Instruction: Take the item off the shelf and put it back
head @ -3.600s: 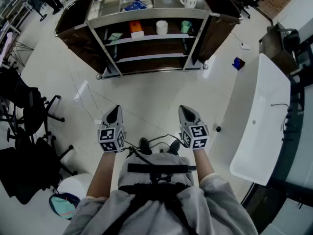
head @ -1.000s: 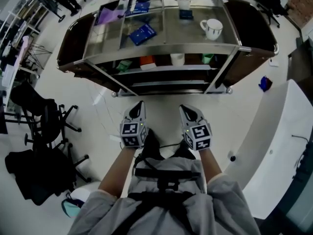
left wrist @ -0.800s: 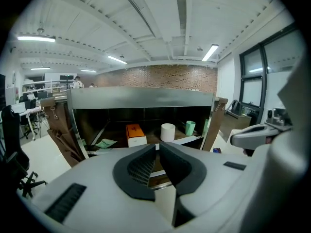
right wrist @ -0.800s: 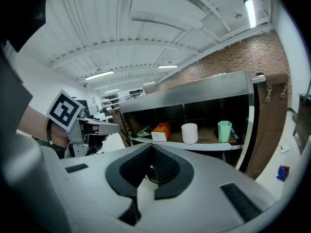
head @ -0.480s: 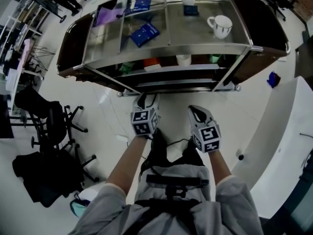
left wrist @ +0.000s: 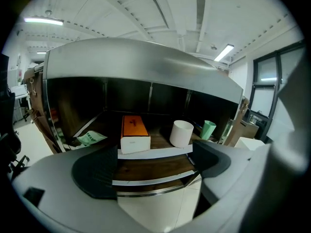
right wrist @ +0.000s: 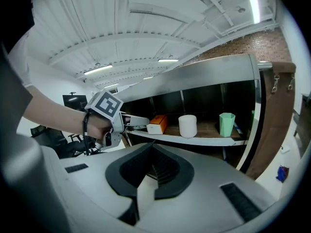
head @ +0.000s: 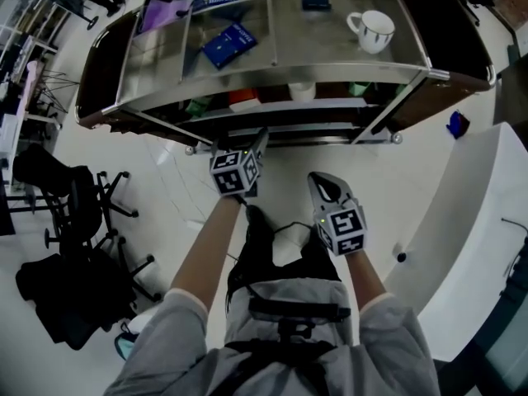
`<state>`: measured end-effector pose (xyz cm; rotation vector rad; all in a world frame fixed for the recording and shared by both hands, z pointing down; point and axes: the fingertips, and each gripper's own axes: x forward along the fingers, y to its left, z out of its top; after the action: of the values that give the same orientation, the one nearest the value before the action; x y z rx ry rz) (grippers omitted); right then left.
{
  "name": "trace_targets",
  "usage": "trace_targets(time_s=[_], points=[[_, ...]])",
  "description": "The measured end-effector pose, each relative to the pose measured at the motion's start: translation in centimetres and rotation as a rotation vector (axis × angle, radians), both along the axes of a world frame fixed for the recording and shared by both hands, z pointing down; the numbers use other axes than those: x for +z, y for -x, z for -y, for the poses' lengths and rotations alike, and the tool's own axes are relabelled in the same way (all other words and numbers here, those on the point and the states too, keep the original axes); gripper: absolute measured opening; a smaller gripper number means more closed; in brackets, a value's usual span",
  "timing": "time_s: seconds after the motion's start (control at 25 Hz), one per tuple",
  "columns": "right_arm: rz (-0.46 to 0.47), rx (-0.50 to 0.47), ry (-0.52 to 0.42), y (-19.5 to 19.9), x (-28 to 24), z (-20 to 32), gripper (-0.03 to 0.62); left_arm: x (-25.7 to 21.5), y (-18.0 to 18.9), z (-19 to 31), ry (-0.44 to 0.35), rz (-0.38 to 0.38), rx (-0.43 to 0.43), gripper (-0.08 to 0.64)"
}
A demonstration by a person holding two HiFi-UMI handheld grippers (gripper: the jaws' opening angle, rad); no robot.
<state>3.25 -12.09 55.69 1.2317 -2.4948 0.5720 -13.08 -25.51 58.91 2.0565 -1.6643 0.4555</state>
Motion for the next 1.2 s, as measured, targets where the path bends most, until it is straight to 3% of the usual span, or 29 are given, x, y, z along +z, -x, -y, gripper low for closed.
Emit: trace_targets(time_s=[0.32,0.56,1.08,1.2], points=[[0.004,-0.004,0.021,0.5,1.9,0.1,0.009,3.1,0.5,4.4,0.103,0.018,0.016,0.551],[0.002,0.014,0.044,-0.3,3.2,-0.3,0.009,4.3,0.3,7.7,0.189,0.05,0.026,0.563],[-0.011,0.055,0.092,-1.7,5.4,-0.3,0.009,6.6,2.8,12.6,0.242,0.153,-0.035,0.571],[-0.01,0.06,0.1,-1.9,5.7,-0.2,0.009,7.2,1.9,12.8,0.263,0.118,-0.014,0.571]])
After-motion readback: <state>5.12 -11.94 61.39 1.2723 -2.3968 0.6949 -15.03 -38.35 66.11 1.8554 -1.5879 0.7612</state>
